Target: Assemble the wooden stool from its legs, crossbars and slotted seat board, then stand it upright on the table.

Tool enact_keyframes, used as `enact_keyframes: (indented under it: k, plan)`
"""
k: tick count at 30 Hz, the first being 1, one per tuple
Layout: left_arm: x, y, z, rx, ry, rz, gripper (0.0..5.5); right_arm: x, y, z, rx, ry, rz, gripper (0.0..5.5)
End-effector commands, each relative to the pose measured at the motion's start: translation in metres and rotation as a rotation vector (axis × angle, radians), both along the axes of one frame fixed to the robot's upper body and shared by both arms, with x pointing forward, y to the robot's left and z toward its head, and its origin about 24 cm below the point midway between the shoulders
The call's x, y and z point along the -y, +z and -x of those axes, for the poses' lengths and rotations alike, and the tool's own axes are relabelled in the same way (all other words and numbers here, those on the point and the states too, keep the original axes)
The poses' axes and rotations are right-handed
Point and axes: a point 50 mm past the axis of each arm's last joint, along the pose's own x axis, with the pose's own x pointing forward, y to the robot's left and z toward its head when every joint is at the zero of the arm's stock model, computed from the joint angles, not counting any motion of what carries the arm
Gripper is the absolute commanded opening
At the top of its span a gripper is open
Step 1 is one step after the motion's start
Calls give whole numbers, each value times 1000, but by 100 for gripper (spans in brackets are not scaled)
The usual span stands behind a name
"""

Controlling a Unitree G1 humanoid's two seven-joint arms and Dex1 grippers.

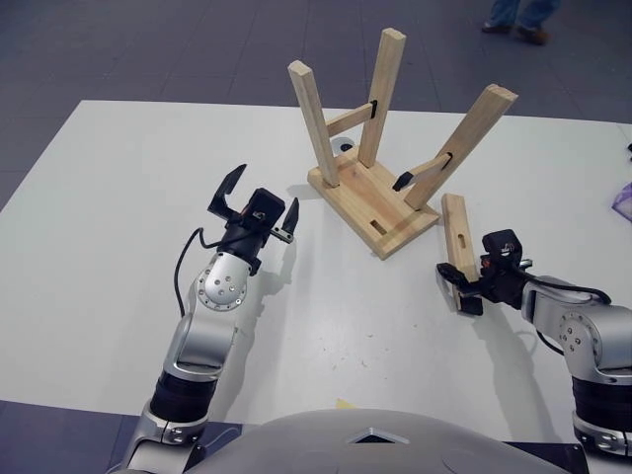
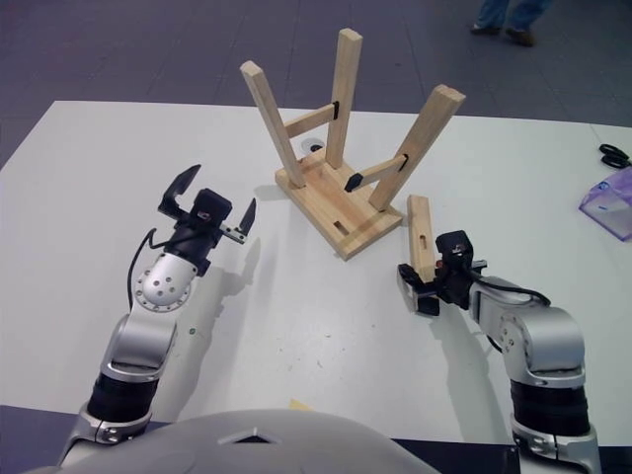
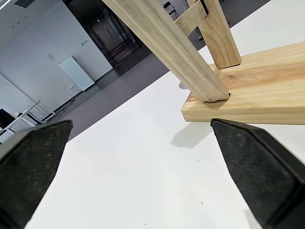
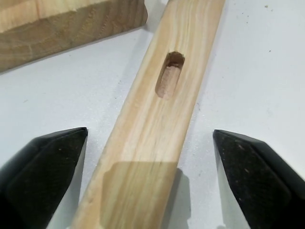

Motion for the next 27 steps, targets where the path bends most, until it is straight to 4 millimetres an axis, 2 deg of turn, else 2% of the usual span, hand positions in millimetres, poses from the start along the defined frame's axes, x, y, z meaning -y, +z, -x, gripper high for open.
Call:
enact_keyframes:
  k: [1, 8, 14, 18, 21, 24, 27]
  plan:
    - [2, -5, 8, -19, 17, -2, 540, 5, 2, -3, -8, 6, 58, 415]
    - [2, 1, 5, -4, 23, -8, 540, 5, -13, 8, -76, -50, 26, 309]
    - [3, 4, 8, -9, 5, -13, 540, 3, -10, 8, -54, -60, 23, 217]
    - [0, 11, 0, 5, 19, 63, 540, 0, -11, -4, 31, -123, -2, 208]
    - [-1, 35, -11, 42, 38, 307, 540, -1, 7, -33, 213, -200, -7, 208]
    - [-7, 65, -15, 90, 9, 532, 540, 6, 47, -64, 504, -259, 36, 208]
    - [-11, 92, -15, 163, -73, 610, 540, 16, 83, -79, 749, -321, 74, 207]
